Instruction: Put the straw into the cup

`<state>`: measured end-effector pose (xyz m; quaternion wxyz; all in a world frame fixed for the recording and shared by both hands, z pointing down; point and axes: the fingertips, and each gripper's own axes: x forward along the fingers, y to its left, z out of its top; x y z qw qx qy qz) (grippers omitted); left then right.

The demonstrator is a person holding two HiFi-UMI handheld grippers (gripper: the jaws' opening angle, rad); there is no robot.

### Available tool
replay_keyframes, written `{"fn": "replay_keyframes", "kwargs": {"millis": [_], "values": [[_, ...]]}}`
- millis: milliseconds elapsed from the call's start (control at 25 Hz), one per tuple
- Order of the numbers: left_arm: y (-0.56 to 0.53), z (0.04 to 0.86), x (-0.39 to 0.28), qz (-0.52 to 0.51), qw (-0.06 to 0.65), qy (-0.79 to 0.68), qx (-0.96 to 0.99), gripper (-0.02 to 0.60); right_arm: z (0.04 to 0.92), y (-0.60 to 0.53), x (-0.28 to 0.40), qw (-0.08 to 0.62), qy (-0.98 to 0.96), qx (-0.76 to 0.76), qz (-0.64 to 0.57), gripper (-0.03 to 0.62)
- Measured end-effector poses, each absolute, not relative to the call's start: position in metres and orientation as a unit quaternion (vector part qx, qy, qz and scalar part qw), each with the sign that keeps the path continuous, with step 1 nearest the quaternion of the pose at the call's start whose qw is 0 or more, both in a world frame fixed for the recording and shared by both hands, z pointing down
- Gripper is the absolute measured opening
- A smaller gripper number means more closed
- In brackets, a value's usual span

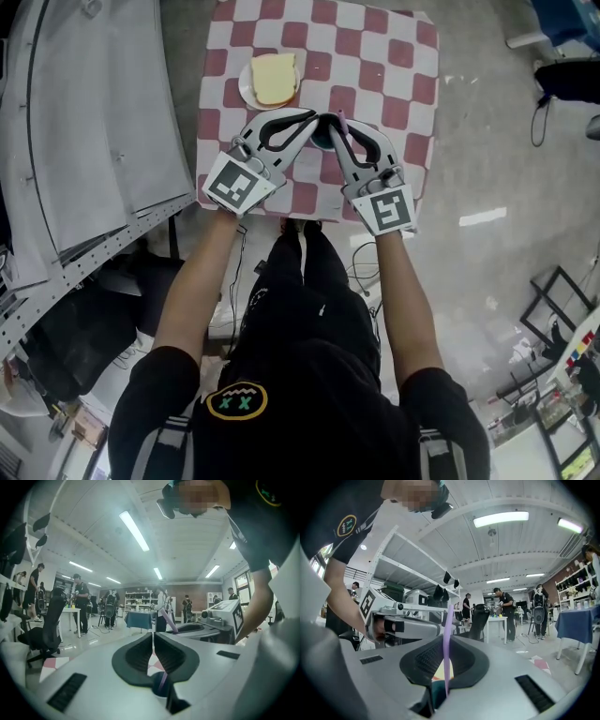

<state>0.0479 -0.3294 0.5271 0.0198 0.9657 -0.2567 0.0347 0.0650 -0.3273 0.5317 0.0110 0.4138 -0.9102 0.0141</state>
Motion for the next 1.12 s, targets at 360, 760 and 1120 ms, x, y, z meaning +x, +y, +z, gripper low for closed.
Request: {"fn": "replay_keyframes", "kwargs": {"millis": [360,760,1120], "values": [[-0.332,0.553,0.055,0.045,0.027,-0.251,0.966,0.029,0.558,-0.332,0.065,0.029,-0.909,0.415,0.019,0.044],[-0.338,0.561,0.056,0.051,0.041,-0.264,0.962,0.029,0.573,-0.336,0.069,0.039,-0.908,0.417,0.019,0.044],[-0.336,0.567,0.054,0.057,0.026,-0.254,0.965,0.029,0.583,-0.336,0.073,0.049,-0.906,0.420,0.023,0.049]]}}
